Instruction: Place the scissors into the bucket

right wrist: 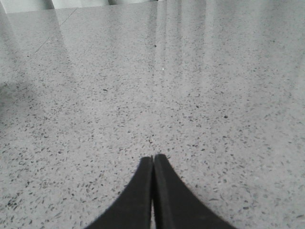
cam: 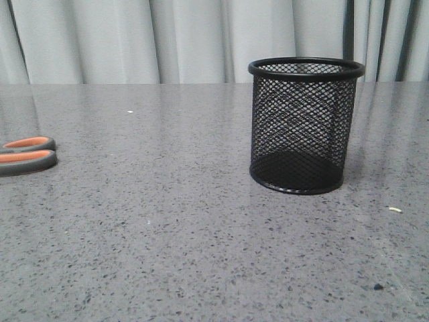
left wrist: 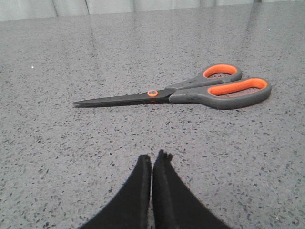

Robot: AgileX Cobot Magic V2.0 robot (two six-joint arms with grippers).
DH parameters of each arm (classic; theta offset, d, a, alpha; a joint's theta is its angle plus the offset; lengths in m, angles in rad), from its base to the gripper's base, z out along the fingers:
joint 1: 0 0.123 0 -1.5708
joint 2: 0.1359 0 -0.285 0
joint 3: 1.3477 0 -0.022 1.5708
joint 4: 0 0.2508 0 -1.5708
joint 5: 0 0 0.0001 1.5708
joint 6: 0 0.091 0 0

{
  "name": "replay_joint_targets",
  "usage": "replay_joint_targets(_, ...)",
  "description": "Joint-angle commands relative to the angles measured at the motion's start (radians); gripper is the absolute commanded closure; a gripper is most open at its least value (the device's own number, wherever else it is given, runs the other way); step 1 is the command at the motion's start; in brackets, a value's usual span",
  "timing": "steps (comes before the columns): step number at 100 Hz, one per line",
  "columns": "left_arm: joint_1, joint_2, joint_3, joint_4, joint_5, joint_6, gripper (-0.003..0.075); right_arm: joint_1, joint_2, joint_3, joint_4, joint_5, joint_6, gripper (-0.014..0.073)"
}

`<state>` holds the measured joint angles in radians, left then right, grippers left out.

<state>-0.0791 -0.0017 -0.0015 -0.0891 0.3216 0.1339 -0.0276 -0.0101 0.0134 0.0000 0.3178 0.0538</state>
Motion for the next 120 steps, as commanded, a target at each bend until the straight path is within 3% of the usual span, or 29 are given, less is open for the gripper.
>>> replay_joint_targets(1,0.0,-0.027,0.04,-0.012,-0.066,-0.008,0.074,-0.006,-0.022,0.006,0.0,-0.034,-0.001,0.0649)
replay_joint_targets(93,0.0,-0.027,0.04,-0.012,-0.066,-0.008,0.074,-0.006,-0.022,0.006,-0.008,-0.037,-0.001,0.0649)
replay_joint_targets(109,0.0,-0.027,0.04,-0.012,-0.066,-0.008,0.0739,-0.006,-0.022,0.006,0.0,-0.171,-0.001,0.0649)
replay_joint_targets(120,0.0,-0.027,0.04,-0.012,-0.066,-0.008,0.074,-0.006,-0.022,0.006,0.119,-0.318,-0.001,0.0649)
